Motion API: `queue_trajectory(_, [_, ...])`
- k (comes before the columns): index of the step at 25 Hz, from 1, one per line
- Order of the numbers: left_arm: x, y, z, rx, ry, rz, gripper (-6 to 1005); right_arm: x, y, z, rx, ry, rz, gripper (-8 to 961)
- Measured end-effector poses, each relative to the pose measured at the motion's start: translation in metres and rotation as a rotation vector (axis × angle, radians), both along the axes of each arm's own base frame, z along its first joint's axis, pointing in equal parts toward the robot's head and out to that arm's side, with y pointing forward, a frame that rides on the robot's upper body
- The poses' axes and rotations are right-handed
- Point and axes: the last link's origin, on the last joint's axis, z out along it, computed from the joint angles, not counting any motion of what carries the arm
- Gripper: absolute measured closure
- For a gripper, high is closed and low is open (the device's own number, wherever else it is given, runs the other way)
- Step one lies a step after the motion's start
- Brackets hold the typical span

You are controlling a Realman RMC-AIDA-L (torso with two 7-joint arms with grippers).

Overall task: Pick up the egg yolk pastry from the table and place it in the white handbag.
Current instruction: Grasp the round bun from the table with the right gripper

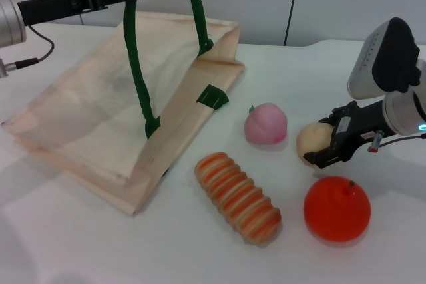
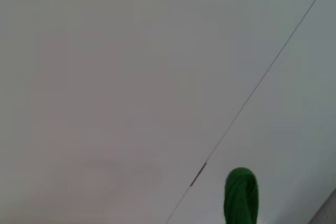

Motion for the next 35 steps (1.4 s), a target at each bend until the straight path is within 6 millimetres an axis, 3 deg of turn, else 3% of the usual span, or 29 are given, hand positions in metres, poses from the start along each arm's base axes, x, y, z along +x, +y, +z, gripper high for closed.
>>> queue_trajectory(23, [-0.0001,-0.0003,0.0003,-0.002,-0.004,0.003,878,-0.0014,-0.0043,0.0009,-0.032,-0.019,0.002,211])
queue_trajectory(35, [0.0002,-0.0003,-0.0001,-0.004,-0.006,0.003,878,-0.0023,-0.0044,0.0008,-0.036,-0.018,0.003,219])
